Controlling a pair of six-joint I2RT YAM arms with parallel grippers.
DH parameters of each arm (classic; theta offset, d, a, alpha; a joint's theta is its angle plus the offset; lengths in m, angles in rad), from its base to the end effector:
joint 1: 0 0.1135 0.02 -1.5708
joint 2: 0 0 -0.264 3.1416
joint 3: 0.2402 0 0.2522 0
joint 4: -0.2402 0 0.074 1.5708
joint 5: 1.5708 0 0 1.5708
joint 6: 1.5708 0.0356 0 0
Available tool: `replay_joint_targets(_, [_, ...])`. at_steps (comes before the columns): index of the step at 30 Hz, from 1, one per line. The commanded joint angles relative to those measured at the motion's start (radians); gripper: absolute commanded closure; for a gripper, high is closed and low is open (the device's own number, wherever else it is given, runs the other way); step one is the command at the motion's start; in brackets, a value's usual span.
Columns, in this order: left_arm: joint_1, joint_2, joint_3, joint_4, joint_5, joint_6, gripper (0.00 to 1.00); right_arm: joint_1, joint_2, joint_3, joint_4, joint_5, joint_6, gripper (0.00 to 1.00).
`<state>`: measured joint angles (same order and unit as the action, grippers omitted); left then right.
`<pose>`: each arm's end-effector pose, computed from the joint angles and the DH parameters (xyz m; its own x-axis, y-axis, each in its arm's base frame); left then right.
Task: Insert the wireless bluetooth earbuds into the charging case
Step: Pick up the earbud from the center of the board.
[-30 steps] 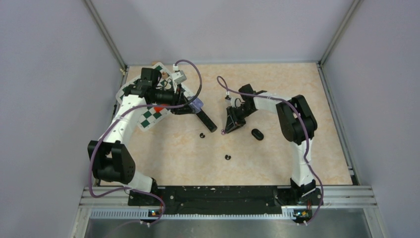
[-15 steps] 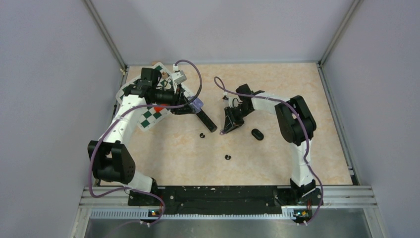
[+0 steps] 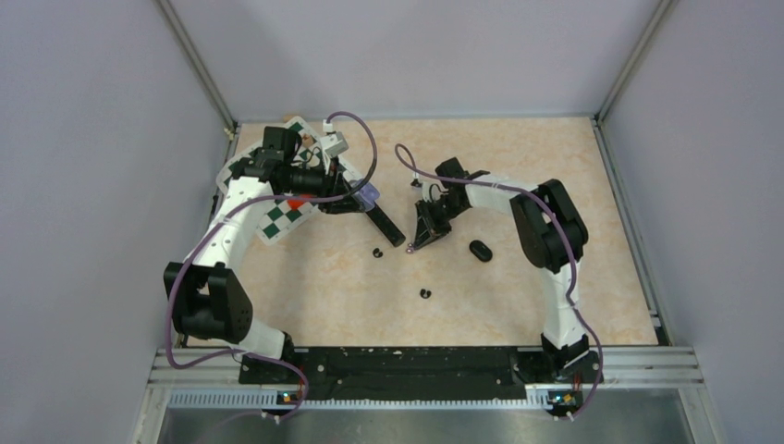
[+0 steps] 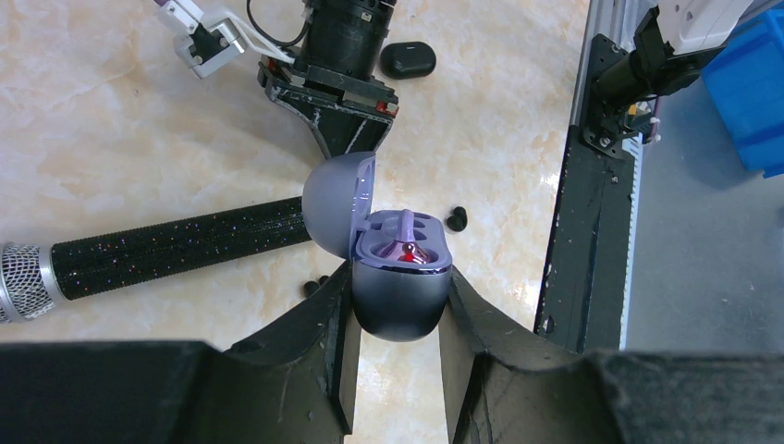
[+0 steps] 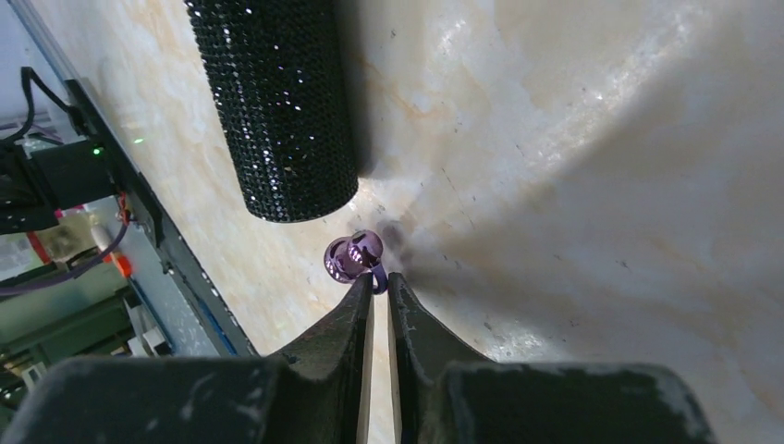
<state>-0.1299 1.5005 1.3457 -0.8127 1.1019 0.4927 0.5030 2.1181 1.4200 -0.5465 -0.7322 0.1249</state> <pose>0.2972 -0.0709 0.3242 -0.4543 0.2749 -0.8473 0.8800 0.2866 -0.3789 0.3528 0.2213 0.1323 -0.8915 -0.3848 -0.2391 -0.4385 0.6010 0.6682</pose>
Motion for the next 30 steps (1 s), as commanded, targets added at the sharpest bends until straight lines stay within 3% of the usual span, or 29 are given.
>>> replay_joint_targets(1, [-0.002,-0.046,-0.004,0.010,0.020,0.010,1.00,-0.009,0.008,-0.013,0.088,-0.095,0.055,0.92])
replay_joint_targets(12, [-0.002,-0.038,-0.003,0.012,0.023,0.007,1.00,-0.046,-0.030,-0.046,0.176,-0.225,0.119,1.00])
replay_joint_targets(30, [-0.040,-0.001,-0.015,0.011,0.036,0.014,1.00,-0.137,-0.327,-0.034,0.079,-0.077,-0.083,1.00])
